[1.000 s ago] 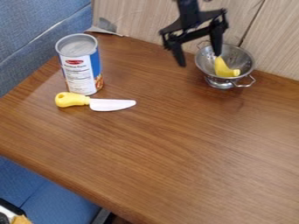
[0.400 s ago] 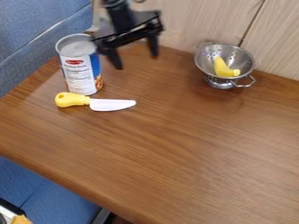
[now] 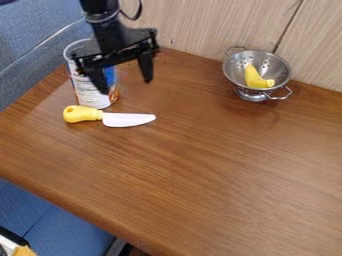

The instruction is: Push the can to the top left corner of the table

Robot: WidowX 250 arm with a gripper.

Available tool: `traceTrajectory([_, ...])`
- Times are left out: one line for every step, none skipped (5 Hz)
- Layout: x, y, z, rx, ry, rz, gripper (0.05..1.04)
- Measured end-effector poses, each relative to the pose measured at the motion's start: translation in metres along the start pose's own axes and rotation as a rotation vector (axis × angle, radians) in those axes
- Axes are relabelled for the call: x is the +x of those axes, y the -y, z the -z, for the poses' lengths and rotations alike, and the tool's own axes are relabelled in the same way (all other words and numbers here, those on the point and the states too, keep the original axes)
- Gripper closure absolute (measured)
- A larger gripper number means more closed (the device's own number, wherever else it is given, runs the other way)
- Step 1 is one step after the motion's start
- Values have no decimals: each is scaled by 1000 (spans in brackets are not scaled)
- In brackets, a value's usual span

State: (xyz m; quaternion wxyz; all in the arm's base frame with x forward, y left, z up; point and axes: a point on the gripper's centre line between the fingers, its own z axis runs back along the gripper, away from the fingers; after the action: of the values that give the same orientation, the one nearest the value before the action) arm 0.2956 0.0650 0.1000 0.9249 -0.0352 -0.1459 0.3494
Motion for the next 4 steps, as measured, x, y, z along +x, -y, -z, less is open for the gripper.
traceTrajectory([9,-19,6,72,-3,-32,83])
traceTrajectory([20,-18,15,87,-58,-36,83])
traceTrajectory([38,-18,22,119,-104,1,82])
traceTrajectory([44,-21,26,163,-125,6,83])
